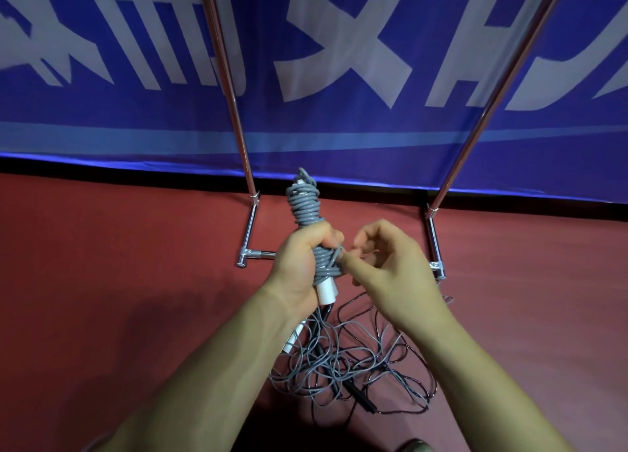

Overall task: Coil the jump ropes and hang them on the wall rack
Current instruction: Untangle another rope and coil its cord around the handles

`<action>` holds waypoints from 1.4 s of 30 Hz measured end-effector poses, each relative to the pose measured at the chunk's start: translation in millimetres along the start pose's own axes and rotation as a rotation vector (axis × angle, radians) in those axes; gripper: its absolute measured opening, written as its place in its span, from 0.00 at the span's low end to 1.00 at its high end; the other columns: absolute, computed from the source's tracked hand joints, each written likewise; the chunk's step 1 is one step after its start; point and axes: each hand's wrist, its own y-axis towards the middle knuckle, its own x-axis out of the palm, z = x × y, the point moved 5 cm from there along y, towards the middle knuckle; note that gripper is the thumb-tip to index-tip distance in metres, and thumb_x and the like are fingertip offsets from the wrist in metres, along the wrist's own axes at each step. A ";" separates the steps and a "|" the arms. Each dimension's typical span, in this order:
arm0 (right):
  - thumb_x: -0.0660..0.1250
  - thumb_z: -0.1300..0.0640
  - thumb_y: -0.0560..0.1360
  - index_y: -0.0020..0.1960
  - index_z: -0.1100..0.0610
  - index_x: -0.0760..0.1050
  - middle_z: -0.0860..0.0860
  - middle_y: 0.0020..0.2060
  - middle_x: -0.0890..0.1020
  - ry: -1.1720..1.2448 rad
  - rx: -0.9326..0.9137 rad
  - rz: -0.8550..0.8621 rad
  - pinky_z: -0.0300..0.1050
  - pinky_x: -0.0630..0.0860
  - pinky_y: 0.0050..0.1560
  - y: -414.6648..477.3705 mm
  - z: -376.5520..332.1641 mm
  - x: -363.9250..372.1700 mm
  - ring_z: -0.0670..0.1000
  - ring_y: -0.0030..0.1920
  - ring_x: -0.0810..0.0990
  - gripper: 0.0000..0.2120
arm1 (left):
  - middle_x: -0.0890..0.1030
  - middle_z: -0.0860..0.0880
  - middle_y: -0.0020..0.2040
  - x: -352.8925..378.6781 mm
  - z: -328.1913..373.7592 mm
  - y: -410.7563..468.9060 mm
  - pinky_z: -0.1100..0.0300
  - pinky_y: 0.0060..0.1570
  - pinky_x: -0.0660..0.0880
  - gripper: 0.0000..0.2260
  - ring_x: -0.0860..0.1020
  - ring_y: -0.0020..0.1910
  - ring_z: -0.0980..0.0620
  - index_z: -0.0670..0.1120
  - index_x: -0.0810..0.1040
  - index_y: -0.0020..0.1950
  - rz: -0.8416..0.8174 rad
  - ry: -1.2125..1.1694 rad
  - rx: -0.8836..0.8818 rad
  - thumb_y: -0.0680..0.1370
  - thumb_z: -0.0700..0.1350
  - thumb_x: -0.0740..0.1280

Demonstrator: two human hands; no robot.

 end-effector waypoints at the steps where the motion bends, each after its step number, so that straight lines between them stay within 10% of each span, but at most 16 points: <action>1: 0.74 0.56 0.72 0.44 0.50 0.78 0.48 0.33 0.80 -0.038 -0.047 -0.025 0.47 0.73 0.34 1.0 0.0 -1.5 0.49 0.31 0.74 0.06 | 0.70 0.47 0.31 1.0 -0.9 -0.7 0.57 0.38 0.72 0.07 0.71 0.28 0.50 0.46 0.71 0.26 0.001 0.013 -0.005 0.61 0.36 0.62; 6: 0.70 0.55 0.76 0.47 0.51 0.77 0.49 0.31 0.78 -0.361 -0.263 -0.129 0.46 0.72 0.36 0.7 -5.3 -5.6 0.48 0.32 0.74 0.01 | 0.71 0.50 0.27 2.7 -3.5 -0.4 0.63 0.28 0.70 0.16 0.71 0.25 0.53 0.48 0.73 0.26 0.016 0.075 0.000 0.74 0.36 0.66; 15: 0.64 0.54 0.75 0.31 0.54 0.64 0.46 0.24 0.64 -0.402 -0.133 -0.413 0.40 0.60 0.29 -7.4 5.9 1.4 0.45 0.28 0.61 0.16 | 0.71 0.48 0.31 -0.5 -6.2 -9.4 0.58 0.32 0.67 0.08 0.68 0.28 0.50 0.46 0.73 0.27 -0.127 0.281 -0.124 0.53 0.46 0.69; 25: 0.60 0.43 0.73 0.37 0.55 0.75 0.48 0.25 0.72 -0.589 -0.281 -0.070 0.50 0.71 0.31 -3.2 5.7 -33.0 0.52 0.27 0.70 0.16 | 0.68 0.46 0.31 11.2 -7.7 -12.0 0.55 0.36 0.64 0.08 0.67 0.32 0.49 0.46 0.69 0.27 -0.304 0.354 -0.122 0.54 0.44 0.67; 30: 0.67 0.55 0.80 0.40 0.53 0.80 0.48 0.26 0.78 -0.082 0.044 -0.259 0.45 0.70 0.29 -4.2 25.7 -2.0 0.50 0.26 0.71 0.10 | 0.75 0.45 0.38 -0.5 -7.6 -10.0 0.56 0.38 0.68 0.05 0.73 0.37 0.47 0.47 0.75 0.27 -0.125 0.239 -0.061 0.53 0.43 0.67; 33: 0.63 0.58 0.83 0.49 0.57 0.83 0.51 0.33 0.83 0.098 0.184 -0.313 0.47 0.73 0.36 -2.6 27.5 16.8 0.50 0.32 0.77 0.11 | 0.83 0.43 0.53 -10.8 -6.0 -6.2 0.55 0.50 0.76 0.18 0.81 0.51 0.47 0.44 0.86 0.45 -0.025 0.303 -0.064 0.58 0.44 0.67; 42: 0.68 0.56 0.77 0.69 0.41 0.71 0.46 0.58 0.82 -0.020 0.057 -0.320 0.61 0.79 0.56 -8.3 17.9 28.1 0.59 0.54 0.82 0.23 | 0.82 0.51 0.35 -16.8 -4.6 5.7 0.48 0.45 0.81 0.16 0.81 0.35 0.50 0.46 0.79 0.42 0.218 0.533 0.117 0.64 0.56 0.76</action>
